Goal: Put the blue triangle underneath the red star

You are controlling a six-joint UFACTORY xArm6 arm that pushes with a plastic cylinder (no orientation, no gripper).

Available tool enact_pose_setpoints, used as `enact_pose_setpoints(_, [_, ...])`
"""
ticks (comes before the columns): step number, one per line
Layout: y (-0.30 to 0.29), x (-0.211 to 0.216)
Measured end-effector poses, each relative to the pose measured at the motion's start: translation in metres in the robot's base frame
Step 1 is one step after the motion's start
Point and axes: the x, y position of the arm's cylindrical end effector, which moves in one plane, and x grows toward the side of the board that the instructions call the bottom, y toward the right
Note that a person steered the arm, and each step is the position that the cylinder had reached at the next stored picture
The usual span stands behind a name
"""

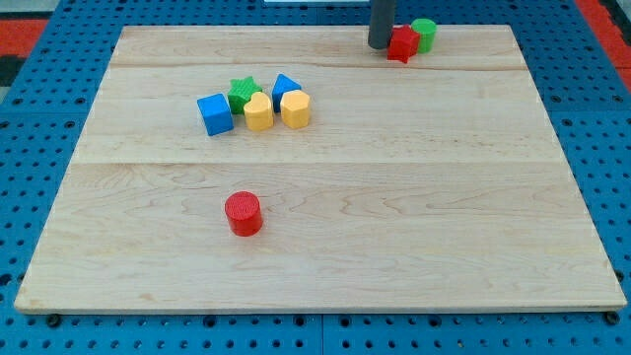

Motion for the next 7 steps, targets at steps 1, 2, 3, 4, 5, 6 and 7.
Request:
enact_pose_setpoints(1, [0.001,0.000])
enact_pose_setpoints(2, [-0.007,0.013])
enact_pose_setpoints(3, [-0.010,0.058])
enact_pose_setpoints(4, [-0.016,0.110])
enact_pose_setpoints(5, [-0.034,0.145])
enact_pose_setpoints(6, [-0.083,0.175])
enact_pose_setpoints(7, [-0.117,0.179])
